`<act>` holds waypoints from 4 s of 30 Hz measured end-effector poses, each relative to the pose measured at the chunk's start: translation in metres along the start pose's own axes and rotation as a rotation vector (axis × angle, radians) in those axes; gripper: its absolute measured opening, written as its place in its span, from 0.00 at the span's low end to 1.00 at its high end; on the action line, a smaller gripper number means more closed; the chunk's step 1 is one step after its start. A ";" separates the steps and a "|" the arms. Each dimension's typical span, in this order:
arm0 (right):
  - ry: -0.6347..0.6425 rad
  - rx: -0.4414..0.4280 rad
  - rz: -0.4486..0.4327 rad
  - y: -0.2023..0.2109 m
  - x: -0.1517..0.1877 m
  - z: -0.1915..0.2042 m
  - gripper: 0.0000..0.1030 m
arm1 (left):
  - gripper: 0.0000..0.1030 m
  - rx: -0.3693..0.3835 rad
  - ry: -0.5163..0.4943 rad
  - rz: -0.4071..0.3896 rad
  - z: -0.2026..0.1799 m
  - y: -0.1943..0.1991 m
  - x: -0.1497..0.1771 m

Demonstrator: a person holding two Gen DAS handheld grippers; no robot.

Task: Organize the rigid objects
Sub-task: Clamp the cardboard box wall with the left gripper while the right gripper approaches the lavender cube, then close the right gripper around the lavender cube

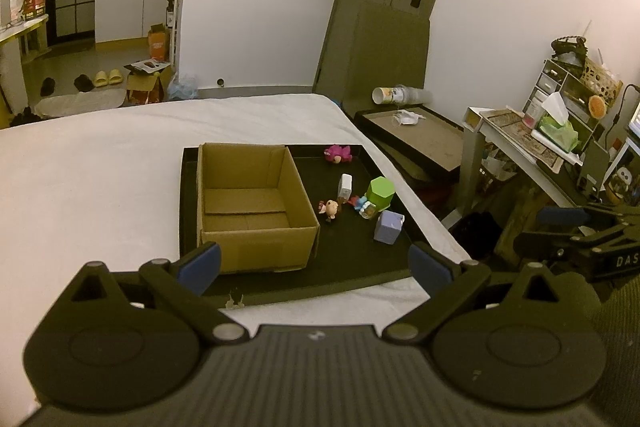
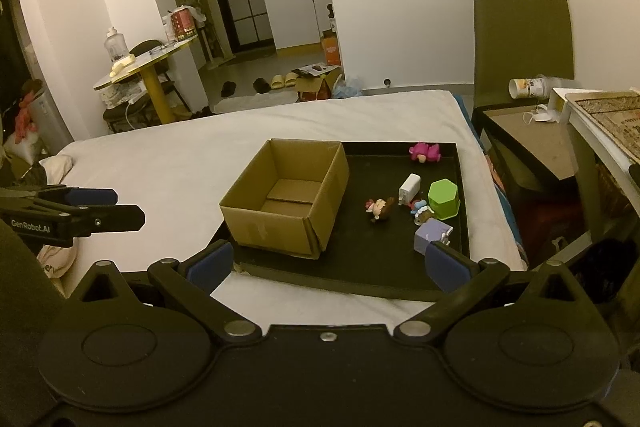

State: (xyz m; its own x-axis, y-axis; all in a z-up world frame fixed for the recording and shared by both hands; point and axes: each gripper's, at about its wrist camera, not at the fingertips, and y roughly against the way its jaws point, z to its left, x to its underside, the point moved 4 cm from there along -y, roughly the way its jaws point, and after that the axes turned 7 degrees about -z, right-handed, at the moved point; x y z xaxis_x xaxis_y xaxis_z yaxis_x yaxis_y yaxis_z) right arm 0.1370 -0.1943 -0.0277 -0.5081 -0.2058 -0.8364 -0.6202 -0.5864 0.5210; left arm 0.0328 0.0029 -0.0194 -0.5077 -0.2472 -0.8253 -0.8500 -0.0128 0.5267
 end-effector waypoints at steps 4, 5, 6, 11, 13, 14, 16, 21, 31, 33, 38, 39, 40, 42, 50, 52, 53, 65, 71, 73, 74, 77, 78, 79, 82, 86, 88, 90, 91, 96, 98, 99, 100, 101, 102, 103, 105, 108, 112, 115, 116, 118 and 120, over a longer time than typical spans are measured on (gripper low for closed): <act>0.001 0.008 0.009 -0.005 0.003 -0.003 1.00 | 0.97 -0.013 -0.004 0.007 0.004 -0.003 -0.002; -0.001 0.009 0.009 -0.007 0.003 -0.004 1.00 | 0.97 -0.016 -0.003 0.012 0.006 -0.004 -0.001; -0.002 0.008 0.010 -0.007 0.003 -0.003 1.00 | 0.97 -0.021 -0.002 0.016 0.008 -0.006 -0.001; 0.001 0.023 0.023 -0.018 0.007 -0.011 1.00 | 0.97 -0.032 -0.001 0.046 0.016 -0.019 0.002; -0.001 0.027 0.030 -0.023 0.009 -0.014 1.00 | 0.96 -0.036 -0.005 0.062 0.018 -0.024 0.003; -0.002 0.031 0.034 -0.026 0.009 -0.016 1.00 | 0.96 -0.033 -0.013 0.073 0.019 -0.027 0.005; -0.003 0.041 0.038 -0.032 0.011 -0.022 1.00 | 0.96 -0.040 -0.023 0.087 0.022 -0.033 0.007; -0.007 0.060 0.048 -0.045 0.014 -0.036 1.00 | 0.95 -0.084 -0.011 0.123 0.037 -0.051 0.012; -0.030 0.122 0.096 -0.088 0.026 -0.071 0.90 | 0.82 -0.139 0.033 0.156 0.065 -0.082 0.010; -0.042 0.117 0.113 -0.099 0.028 -0.077 0.84 | 0.76 -0.149 0.054 0.157 0.072 -0.088 0.008; -0.051 0.128 0.128 -0.120 0.028 -0.083 0.78 | 0.68 -0.166 0.097 0.166 0.088 -0.103 0.006; -0.052 0.131 0.133 -0.126 0.028 -0.083 0.77 | 0.66 -0.171 0.104 0.168 0.091 -0.107 0.006; -0.055 0.133 0.136 -0.130 0.029 -0.084 0.76 | 0.65 -0.174 0.112 0.167 0.094 -0.109 0.005; -0.066 0.135 0.141 -0.139 0.029 -0.086 0.73 | 0.62 -0.171 0.129 0.167 0.099 -0.117 0.005; -0.089 0.184 0.170 -0.174 0.034 -0.097 0.61 | 0.51 -0.172 0.177 0.170 0.114 -0.144 0.007; -0.100 0.194 0.176 -0.181 0.035 -0.099 0.61 | 0.47 -0.182 0.198 0.165 0.119 -0.150 0.007; -0.105 0.201 0.180 -0.185 0.035 -0.101 0.60 | 0.46 -0.192 0.194 0.166 0.121 -0.153 0.007; -0.168 0.258 0.258 -0.228 0.043 -0.114 0.50 | 0.31 -0.229 0.230 0.245 0.137 -0.186 0.010; -0.213 0.337 0.297 -0.245 0.045 -0.125 0.49 | 0.24 -0.244 0.226 0.309 0.141 -0.202 0.005; -0.229 0.355 0.308 -0.251 0.046 -0.129 0.49 | 0.22 -0.257 0.211 0.328 0.140 -0.208 0.003; -0.232 0.365 0.313 -0.252 0.047 -0.130 0.49 | 0.22 -0.263 0.203 0.338 0.139 -0.212 0.002; -0.241 0.371 0.312 -0.257 0.047 -0.131 0.49 | 0.21 -0.278 0.187 0.363 0.138 -0.221 0.001; -0.234 0.378 0.309 -0.258 0.046 -0.131 0.49 | 0.20 -0.283 0.185 0.370 0.138 -0.223 0.001; -0.231 0.381 0.309 -0.259 0.045 -0.130 0.49 | 0.18 -0.285 0.184 0.375 0.138 -0.226 0.001; -0.223 0.389 0.314 -0.262 0.043 -0.128 0.49 | 0.14 -0.287 0.184 0.390 0.138 -0.232 0.000; -0.222 0.397 0.307 -0.267 0.041 -0.129 0.50 | 0.12 -0.283 0.182 0.439 0.141 -0.242 -0.001; -0.231 0.400 0.299 -0.269 0.040 -0.130 0.50 | 0.12 -0.284 0.176 0.460 0.143 -0.246 -0.002; -0.229 0.408 0.290 -0.271 0.039 -0.130 0.50 | 0.11 -0.293 0.152 0.476 0.144 -0.251 -0.001; -0.234 0.412 0.286 -0.271 0.040 -0.130 0.51 | 0.11 -0.300 0.140 0.482 0.144 -0.253 0.000; -0.240 0.429 0.295 -0.278 0.045 -0.128 0.51 | 0.11 -0.313 0.129 0.503 0.144 -0.260 0.007; -0.231 0.438 0.292 -0.280 0.047 -0.127 0.50 | 0.11 -0.314 0.127 0.503 0.145 -0.260 0.007; -0.225 0.444 0.295 -0.281 0.048 -0.127 0.50 | 0.11 -0.313 0.122 0.504 0.144 -0.260 0.007; -0.227 0.446 0.300 -0.281 0.050 -0.127 0.50 | 0.10 -0.315 0.117 0.506 0.143 -0.260 0.006; -0.232 0.446 0.305 -0.282 0.051 -0.128 0.49 | 0.10 -0.318 0.114 0.508 0.143 -0.260 0.006; -0.233 0.447 0.307 -0.283 0.052 -0.128 0.47 | 0.10 -0.319 0.115 0.510 0.143 -0.261 0.006; -0.228 0.446 0.306 -0.284 0.052 -0.128 0.46 | 0.10 -0.321 0.112 0.513 0.142 -0.261 0.006; -0.214 0.453 0.302 -0.284 0.053 -0.126 0.46 | 0.09 -0.325 0.096 0.520 0.141 -0.263 0.006; -0.202 0.453 0.299 -0.283 0.053 -0.126 0.46 | 0.09 -0.332 0.082 0.536 0.139 -0.266 0.007; -0.192 0.451 0.301 -0.284 0.053 -0.128 0.46 | 0.09 -0.347 0.060 0.559 0.136 -0.271 0.010; -0.188 0.445 0.304 -0.284 0.054 -0.130 0.46 | 0.09 -0.357 0.053 0.576 0.133 -0.277 0.013; -0.179 0.442 0.303 -0.284 0.054 -0.130 0.45 | 0.09 -0.359 0.049 0.577 0.133 -0.278 0.013; -0.158 0.428 0.301 -0.283 0.054 -0.129 0.45 | 0.09 -0.363 0.043 0.579 0.131 -0.281 0.013; -0.147 0.411 0.303 -0.281 0.054 -0.129 0.44 | 0.09 -0.365 0.039 0.579 0.129 -0.282 0.013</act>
State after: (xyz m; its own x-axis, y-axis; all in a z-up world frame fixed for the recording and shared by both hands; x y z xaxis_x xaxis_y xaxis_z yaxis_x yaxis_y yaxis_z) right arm 0.3608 -0.1414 -0.2414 -0.7610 -0.1890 -0.6207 -0.6006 -0.1565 0.7841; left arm 0.2474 0.1286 -0.2050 -0.8548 -0.3470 -0.3858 -0.3378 -0.1922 0.9214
